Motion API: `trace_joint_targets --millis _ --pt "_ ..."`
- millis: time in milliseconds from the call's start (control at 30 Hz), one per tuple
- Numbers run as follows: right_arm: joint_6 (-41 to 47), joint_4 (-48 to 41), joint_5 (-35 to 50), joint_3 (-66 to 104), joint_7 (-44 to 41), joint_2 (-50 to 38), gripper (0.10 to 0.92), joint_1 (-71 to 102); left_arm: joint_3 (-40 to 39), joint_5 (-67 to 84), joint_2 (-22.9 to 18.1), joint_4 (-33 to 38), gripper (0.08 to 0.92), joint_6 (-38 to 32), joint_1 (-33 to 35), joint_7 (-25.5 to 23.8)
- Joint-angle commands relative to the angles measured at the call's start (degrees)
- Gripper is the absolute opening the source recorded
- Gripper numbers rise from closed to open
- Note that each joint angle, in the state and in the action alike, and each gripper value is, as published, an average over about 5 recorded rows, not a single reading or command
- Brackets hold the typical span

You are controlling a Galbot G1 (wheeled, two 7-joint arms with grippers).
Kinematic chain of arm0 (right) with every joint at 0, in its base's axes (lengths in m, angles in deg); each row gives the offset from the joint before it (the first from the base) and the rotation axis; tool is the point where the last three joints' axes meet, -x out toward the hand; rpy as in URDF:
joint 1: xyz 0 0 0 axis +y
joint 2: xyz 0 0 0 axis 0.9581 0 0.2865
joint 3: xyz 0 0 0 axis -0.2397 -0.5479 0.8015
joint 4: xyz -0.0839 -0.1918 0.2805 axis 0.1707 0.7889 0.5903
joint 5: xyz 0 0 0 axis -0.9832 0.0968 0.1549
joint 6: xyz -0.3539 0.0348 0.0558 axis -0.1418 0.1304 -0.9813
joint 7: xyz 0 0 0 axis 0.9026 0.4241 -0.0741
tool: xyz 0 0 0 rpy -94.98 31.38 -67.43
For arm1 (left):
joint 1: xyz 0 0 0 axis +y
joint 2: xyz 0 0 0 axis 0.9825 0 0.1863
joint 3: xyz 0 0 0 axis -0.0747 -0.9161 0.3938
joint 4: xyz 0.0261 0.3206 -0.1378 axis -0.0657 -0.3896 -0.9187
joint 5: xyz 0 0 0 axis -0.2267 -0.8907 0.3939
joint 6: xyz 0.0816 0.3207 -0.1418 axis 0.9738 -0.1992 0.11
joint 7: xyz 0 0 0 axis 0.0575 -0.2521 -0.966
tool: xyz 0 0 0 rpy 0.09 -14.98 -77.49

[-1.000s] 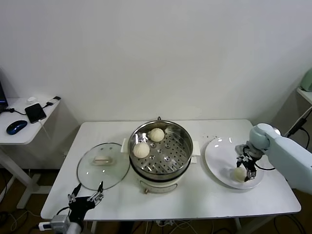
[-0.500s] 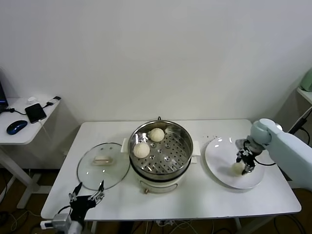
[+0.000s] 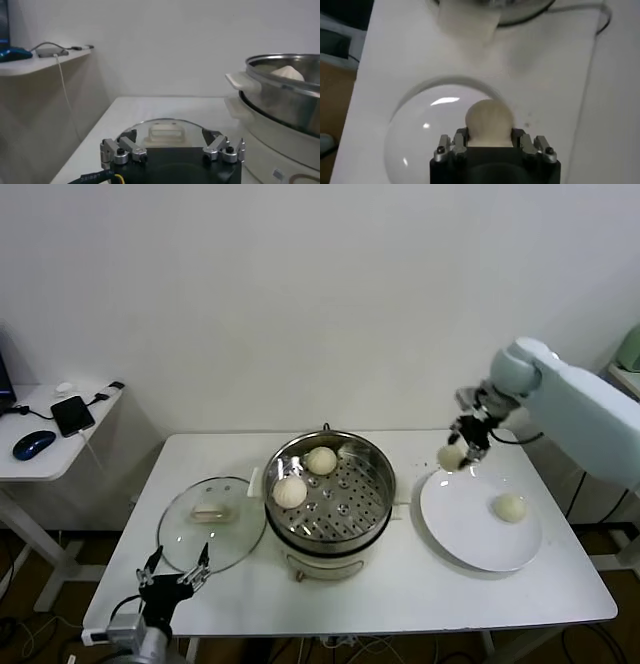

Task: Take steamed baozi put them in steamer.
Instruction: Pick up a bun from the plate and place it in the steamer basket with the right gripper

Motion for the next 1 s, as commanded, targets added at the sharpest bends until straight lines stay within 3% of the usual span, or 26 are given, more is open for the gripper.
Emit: trace_joint_targets --millis 33,133,333,667,1000 --pt "-14.5 -3.1 17.0 -9.6 -6.0 14.1 0.569 -15.1 0.0 -0.5 -0.1 1.0 0.823 -0.4 -0.1 0.2" --pt "-22.1 -0.5 18.2 -11.9 -6.6 16.6 0.573 -14.7 -0.1 -0.4 -0.3 1.5 0.823 -0.5 0.0 0.2" --pt "-33.1 6.8 9.7 -14.8 -5.5 18.3 0.577 -11.2 -0.5 -0.4 -0.5 2.0 0.823 -0.5 0.1 0.3" --pt "-38.5 12.7 -4.2 -16.9 0.0 21.1 0.577 -4.7 -0.7 -0.4 -0.8 2.1 0.823 -0.5 0.1 0.3" --pt "-39.4 11.9 -8.5 -16.4 1.6 24.2 0.577 0.5 -0.4 -0.2 -0.8 1.6 0.823 -0.5 -0.3 0.3"
